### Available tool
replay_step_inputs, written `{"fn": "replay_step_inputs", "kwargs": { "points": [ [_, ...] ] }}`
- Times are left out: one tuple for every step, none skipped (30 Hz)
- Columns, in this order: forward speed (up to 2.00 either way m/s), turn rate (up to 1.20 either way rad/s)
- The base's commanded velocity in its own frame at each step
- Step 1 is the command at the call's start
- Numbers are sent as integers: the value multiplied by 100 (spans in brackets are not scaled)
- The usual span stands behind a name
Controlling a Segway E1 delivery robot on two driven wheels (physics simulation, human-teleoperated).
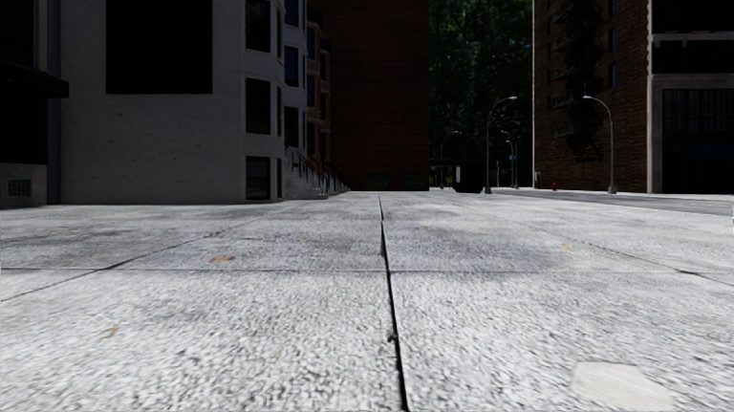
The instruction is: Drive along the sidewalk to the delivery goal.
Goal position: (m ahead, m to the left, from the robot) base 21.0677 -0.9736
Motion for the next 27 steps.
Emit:
{"fn": "replay_step_inputs", "kwargs": {
  "points": [
    [200,-29],
    [200,-29],
    [200,-29],
    [200,-29],
    [200,-29],
    [200,0],
    [200,0],
    [200,0],
    [200,0],
    [200,0],
    [200,0],
    [200,0],
    [200,0],
    [200,0],
    [200,0],
    [200,0],
    [200,0],
    [200,0],
    [200,0],
    [200,0],
    [200,0],
    [200,0],
    [200,0],
    [200,0],
    [200,0],
    [200,0],
    [200,0]
  ]
}}
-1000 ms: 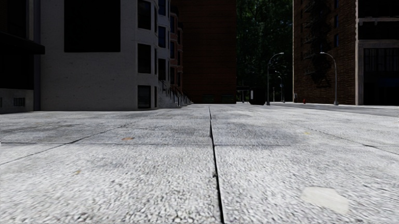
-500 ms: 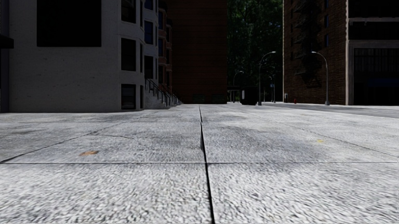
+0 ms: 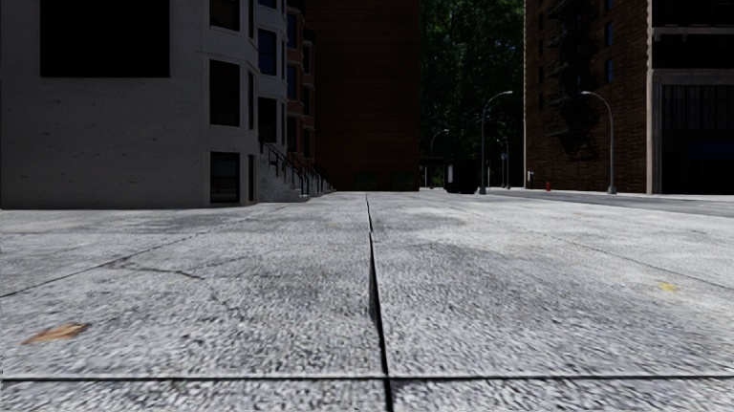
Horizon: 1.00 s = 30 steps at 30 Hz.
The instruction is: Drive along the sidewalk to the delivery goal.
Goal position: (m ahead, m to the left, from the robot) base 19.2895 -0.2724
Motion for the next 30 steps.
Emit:
{"fn": "replay_step_inputs", "kwargs": {
  "points": [
    [200,0],
    [200,0],
    [200,0],
    [200,0],
    [200,0],
    [200,0],
    [200,0],
    [200,0],
    [200,0],
    [200,0],
    [200,0],
    [200,0],
    [200,0],
    [200,0],
    [200,0],
    [200,0],
    [200,0],
    [200,0],
    [200,0],
    [200,0],
    [200,0],
    [200,0],
    [200,0],
    [200,0],
    [200,0],
    [200,0],
    [200,0],
    [200,0],
    [200,0],
    [200,0]
  ]
}}
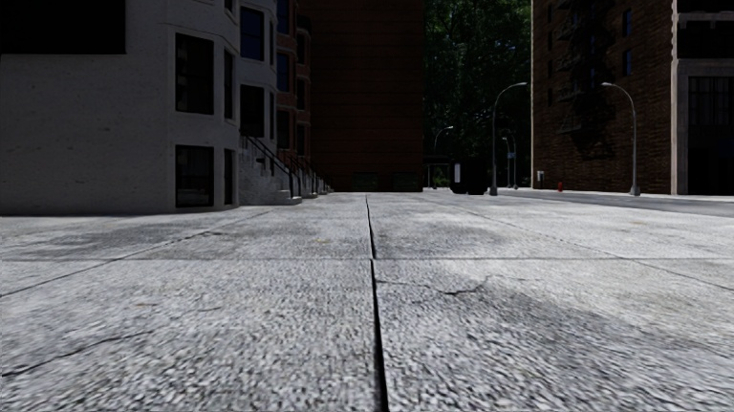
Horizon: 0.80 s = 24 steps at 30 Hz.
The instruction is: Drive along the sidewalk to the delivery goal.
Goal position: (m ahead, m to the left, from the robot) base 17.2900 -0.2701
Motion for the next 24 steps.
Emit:
{"fn": "replay_step_inputs", "kwargs": {
  "points": [
    [200,0],
    [200,0],
    [200,0],
    [200,0],
    [200,0],
    [200,0],
    [200,0],
    [200,0],
    [200,0],
    [200,0],
    [200,0],
    [200,0],
    [200,0],
    [200,0],
    [200,0],
    [200,0],
    [200,0],
    [200,0],
    [200,0],
    [200,0],
    [200,0],
    [200,0],
    [200,0],
    [200,0]
  ]
}}
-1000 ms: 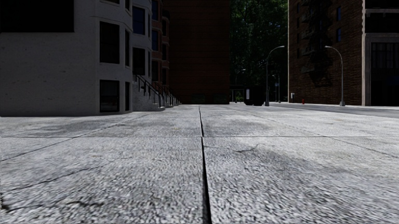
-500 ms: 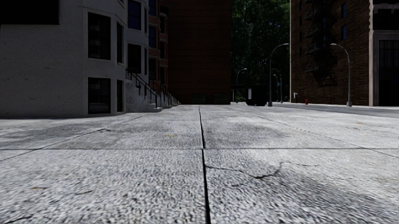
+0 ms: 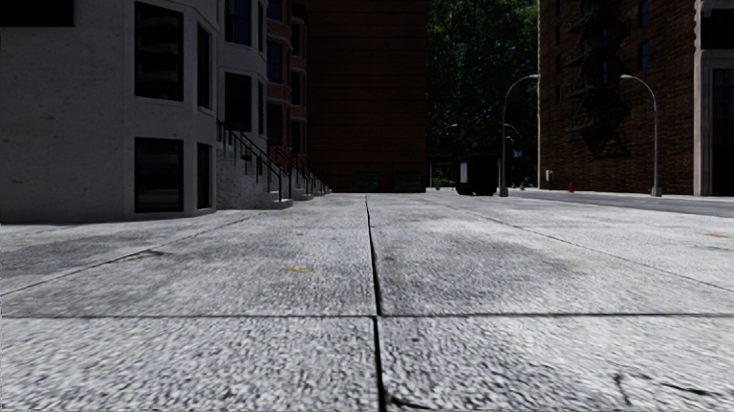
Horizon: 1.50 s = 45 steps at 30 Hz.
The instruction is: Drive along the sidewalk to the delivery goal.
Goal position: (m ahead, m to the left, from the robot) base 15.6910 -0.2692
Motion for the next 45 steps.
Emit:
{"fn": "replay_step_inputs", "kwargs": {
  "points": [
    [200,0],
    [200,0],
    [200,0],
    [200,0],
    [200,0],
    [200,0],
    [200,0],
    [200,0],
    [200,0],
    [200,0],
    [200,0],
    [200,0],
    [200,0],
    [200,0],
    [200,0],
    [200,0],
    [200,0],
    [200,0],
    [200,0],
    [200,0],
    [200,0],
    [200,0],
    [200,0],
    [200,0],
    [200,0],
    [200,0],
    [200,0],
    [200,0],
    [200,0],
    [200,0],
    [200,0],
    [200,0],
    [200,0],
    [200,0],
    [200,0],
    [200,0],
    [200,0],
    [200,0],
    [200,0],
    [200,0],
    [200,0],
    [200,0],
    [200,0],
    [200,0],
    [200,0]
  ]
}}
